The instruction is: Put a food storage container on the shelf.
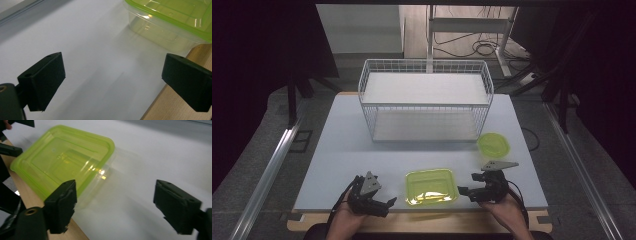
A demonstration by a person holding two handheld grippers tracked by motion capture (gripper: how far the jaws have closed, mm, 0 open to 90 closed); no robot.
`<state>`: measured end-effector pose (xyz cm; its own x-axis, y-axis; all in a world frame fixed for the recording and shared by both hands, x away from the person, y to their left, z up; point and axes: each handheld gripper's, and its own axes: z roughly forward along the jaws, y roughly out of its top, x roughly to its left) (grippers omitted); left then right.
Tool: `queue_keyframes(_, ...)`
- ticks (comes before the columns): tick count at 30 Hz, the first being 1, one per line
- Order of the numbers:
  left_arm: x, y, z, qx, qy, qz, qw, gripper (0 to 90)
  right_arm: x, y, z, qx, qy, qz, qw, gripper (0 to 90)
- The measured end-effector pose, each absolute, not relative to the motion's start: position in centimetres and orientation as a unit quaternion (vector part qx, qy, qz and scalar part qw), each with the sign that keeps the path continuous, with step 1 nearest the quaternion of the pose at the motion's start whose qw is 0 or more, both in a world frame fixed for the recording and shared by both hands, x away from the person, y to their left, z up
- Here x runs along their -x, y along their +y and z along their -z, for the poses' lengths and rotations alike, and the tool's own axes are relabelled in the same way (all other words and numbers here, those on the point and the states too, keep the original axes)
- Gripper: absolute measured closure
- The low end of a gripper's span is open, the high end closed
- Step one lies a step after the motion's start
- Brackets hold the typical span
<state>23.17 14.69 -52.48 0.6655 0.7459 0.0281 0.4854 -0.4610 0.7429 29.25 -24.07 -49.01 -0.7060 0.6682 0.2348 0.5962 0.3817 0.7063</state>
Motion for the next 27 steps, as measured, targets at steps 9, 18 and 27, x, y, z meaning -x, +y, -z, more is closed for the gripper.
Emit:
queue_keyframes(9,-23.1,14.6,52.4,-0.837,0.364,-0.182,0.365,4.7,-30.1,-23.1,48.9,-0.406,0.813,-0.417,-0.017,42.3)
queue_keyframes(18,-23.0,14.5,52.5,-0.840,0.359,-0.181,0.363,4.7,-31.7,-21.9,49.9,-0.432,0.802,-0.407,-0.071,54.7)
queue_keyframes(27,-23.0,14.4,52.5,-0.842,0.357,-0.183,0.361,4.6,-32.5,-21.8,50.7,-0.462,0.775,-0.407,-0.139,69.4)
